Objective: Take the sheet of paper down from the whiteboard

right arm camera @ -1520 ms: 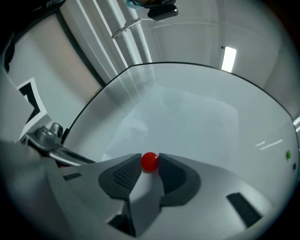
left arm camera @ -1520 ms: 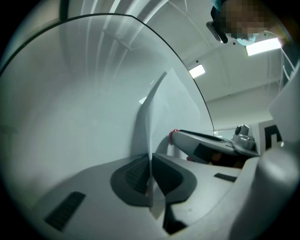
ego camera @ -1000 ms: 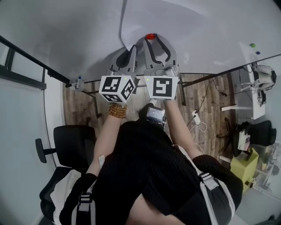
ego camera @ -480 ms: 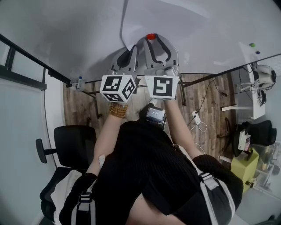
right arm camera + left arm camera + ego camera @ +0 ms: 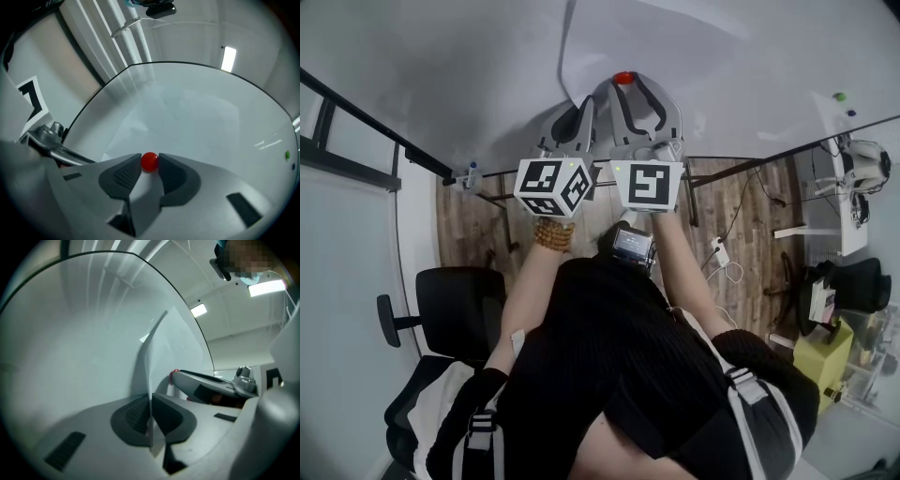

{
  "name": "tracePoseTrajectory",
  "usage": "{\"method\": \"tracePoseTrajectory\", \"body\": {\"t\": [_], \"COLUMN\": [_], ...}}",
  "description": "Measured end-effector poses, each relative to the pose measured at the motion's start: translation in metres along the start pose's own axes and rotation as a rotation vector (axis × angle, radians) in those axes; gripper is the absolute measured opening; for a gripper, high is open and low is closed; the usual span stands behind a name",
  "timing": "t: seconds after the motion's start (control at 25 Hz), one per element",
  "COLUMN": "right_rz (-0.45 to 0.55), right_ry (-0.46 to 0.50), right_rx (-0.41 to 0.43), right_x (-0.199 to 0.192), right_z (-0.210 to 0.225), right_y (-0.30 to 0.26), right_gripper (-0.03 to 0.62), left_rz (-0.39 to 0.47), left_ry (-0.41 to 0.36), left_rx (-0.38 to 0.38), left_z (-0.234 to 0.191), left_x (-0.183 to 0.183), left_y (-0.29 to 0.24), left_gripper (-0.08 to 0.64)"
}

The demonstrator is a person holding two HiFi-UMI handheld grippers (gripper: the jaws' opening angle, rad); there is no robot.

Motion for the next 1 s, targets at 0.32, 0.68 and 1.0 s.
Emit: {"method": "tracePoseTrajectory", "body": {"t": [0.32,0.68,1.0], "right_rz": [0.001,0.002,0.004], "right_ry": [0.012,0.003,0.012], "right_rx": [0.02,0.04,0.032], "right_x": [0.004,0.008,0.011], "right_z": [-0.005,-0.016,-0.013], "right_y": [0.002,0.004,0.009], "right_gripper": [0.112,0.112,0.112], "left_rz": [-0.001,0.001,0.0], "left_ry": [0.003,0.007,0.011], "left_rx": [0.0,-0.002,-0.012], "left_z": [0.001,0.001,0.0], "left_x": [0.0,0.0,0.0], "left_y": [-0.001,-0.001,-0.001], "left_gripper": [0.012,0.012,0.012]}}
Point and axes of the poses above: the fingertips, and each gripper's own axes: y backward along the fingers, z to its right, x out of its top, the point moved 3 cm from there along y, backward along the fingers, and after that the axes turned 14 degrees about z, right-handed, at the moved point
